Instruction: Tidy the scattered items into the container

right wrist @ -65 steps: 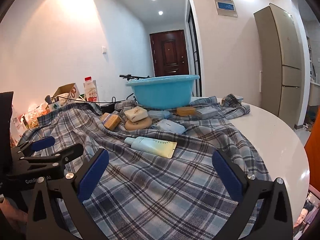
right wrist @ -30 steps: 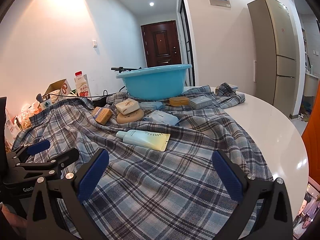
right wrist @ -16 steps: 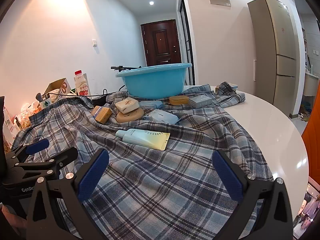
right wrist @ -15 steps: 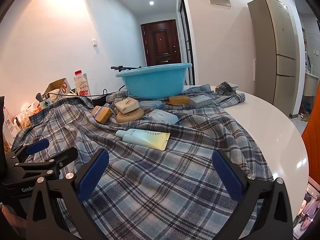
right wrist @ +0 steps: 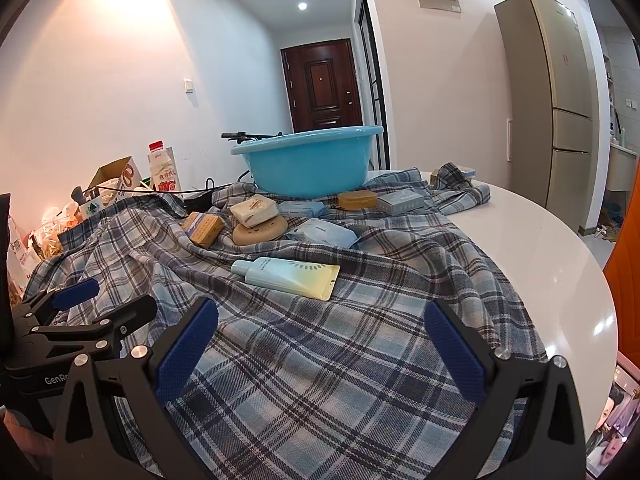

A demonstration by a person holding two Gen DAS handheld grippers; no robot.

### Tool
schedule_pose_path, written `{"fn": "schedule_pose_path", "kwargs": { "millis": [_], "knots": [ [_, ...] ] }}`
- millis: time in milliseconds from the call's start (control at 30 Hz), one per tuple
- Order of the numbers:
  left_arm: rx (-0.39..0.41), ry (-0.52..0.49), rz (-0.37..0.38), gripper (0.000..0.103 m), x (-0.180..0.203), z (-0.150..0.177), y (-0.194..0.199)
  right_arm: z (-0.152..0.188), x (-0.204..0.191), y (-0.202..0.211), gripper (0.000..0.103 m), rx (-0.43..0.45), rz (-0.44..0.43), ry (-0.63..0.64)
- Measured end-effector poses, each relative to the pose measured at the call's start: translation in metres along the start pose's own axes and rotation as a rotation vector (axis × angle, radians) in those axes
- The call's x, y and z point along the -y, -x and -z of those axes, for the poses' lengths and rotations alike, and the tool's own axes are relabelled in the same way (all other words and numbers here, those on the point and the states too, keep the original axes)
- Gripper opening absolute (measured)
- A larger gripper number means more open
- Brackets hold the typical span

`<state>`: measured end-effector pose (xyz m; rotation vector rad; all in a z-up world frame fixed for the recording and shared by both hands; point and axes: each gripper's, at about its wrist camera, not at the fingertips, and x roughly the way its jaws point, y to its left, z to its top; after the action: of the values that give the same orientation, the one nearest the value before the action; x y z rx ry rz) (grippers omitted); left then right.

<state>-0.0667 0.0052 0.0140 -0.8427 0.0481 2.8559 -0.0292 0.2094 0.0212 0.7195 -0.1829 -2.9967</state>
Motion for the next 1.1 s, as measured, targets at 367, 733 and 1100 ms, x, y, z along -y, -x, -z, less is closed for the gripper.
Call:
{"fn": "schedule_pose_path", "kwargs": {
  "millis": [367, 733, 1100],
  "knots": [
    [-0.005, -0.002, 0.000, 0.103, 0.0009, 0.0004, -0.0008, 0.0007, -0.0035, 0.0006, 0.103, 0.002, 0.006, 0.010],
    [-0.008, -0.002, -0.003, 0.103, 0.0013, 0.0003, -0.0015, 0.0003, -0.0044, 0.0009, 0.103, 0.002, 0.008, 0.011],
    [-0.014, -0.004, -0.006, 0.103, -0.0019, 0.0007, -0.0031, 0.0004, -0.0040, 0.0006, 0.103, 0.002, 0.007, 0.009]
  ]
}}
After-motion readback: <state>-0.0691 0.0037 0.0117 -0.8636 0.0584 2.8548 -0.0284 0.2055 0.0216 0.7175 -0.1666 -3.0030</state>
